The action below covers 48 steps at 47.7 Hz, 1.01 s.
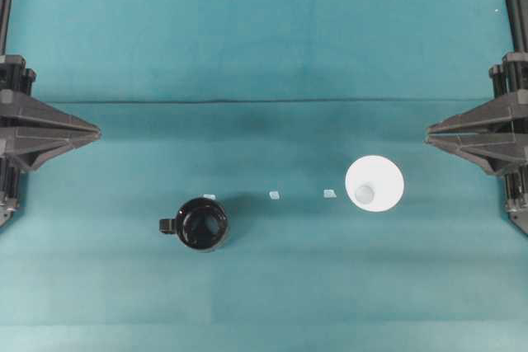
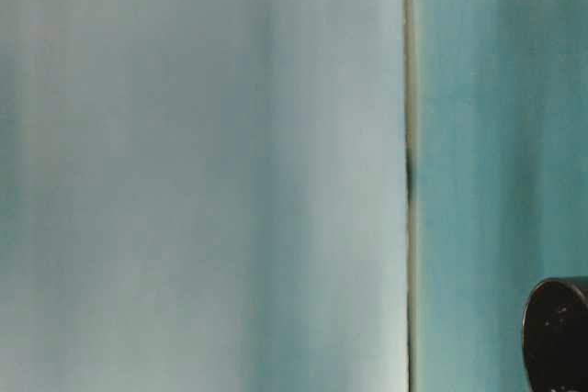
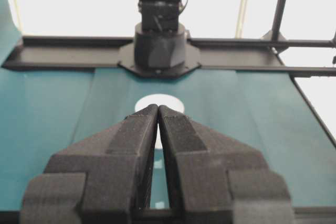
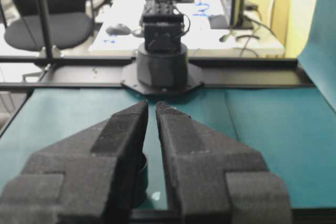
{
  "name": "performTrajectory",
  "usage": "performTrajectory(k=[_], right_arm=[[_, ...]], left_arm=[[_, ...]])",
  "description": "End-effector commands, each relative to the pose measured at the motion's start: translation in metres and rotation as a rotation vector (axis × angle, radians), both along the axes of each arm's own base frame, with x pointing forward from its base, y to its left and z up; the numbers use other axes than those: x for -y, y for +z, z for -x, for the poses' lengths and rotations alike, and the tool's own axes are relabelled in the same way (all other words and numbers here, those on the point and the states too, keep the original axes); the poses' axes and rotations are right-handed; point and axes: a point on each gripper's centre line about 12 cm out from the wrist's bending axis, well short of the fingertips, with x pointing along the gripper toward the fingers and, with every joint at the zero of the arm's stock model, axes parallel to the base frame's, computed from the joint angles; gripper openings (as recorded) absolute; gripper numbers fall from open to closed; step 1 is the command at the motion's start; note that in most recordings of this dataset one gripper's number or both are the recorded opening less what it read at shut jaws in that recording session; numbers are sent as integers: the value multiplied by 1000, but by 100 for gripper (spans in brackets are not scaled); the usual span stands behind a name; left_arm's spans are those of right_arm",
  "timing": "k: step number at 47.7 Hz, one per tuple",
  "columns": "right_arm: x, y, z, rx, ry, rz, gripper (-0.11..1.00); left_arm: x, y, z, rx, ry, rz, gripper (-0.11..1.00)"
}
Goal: Put the paper cup into the moved cup holder.
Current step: 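Move the left gripper toward the black cup holder and open it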
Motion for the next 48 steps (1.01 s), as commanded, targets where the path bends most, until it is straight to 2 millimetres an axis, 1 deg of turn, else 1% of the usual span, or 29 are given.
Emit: performTrajectory(k=[1, 2, 4, 7, 9, 12, 19, 28, 32, 37, 43, 48], right_arm=[[-3, 2, -3, -3, 13, -14, 16], [-3, 1, -4, -15, 17, -17, 16], [-4, -2, -6, -46, 21, -25, 17], [-6, -6, -9, -102, 28, -35, 8], [-7, -8, -10, -132, 32, -41, 2], [-8, -10, -11, -168, 36, -45, -1], [-8, -10, -11, -183, 39, -50, -3], [-9, -12, -11, -199, 41, -53, -3], [-8, -14, -11, -208, 39, -53, -3], [-9, -15, -11, -219, 40, -53, -3], [-9, -17, -11, -231, 40, -52, -3], [-9, -17, -11, -240, 38, -53, -3]], left_arm=[[6, -4, -8, -59, -31, 14, 13], [7, -6, -9, -77, -34, 20, 13], [8, -8, -11, -107, -38, 29, 7], [9, -8, -15, -136, -44, 32, 0], [10, -7, -16, -142, -46, 33, 0], [10, -7, -16, -142, -49, 36, 0], [14, -10, -17, -175, -65, 46, 0], [30, -34, -27, -366, -117, 112, 0], [35, -44, -33, -419, -121, 163, 0], [37, -61, -42, -517, -104, 225, 0], [41, -80, -49, -625, -90, 238, 0], [47, -89, -55, -684, -98, 230, 0]])
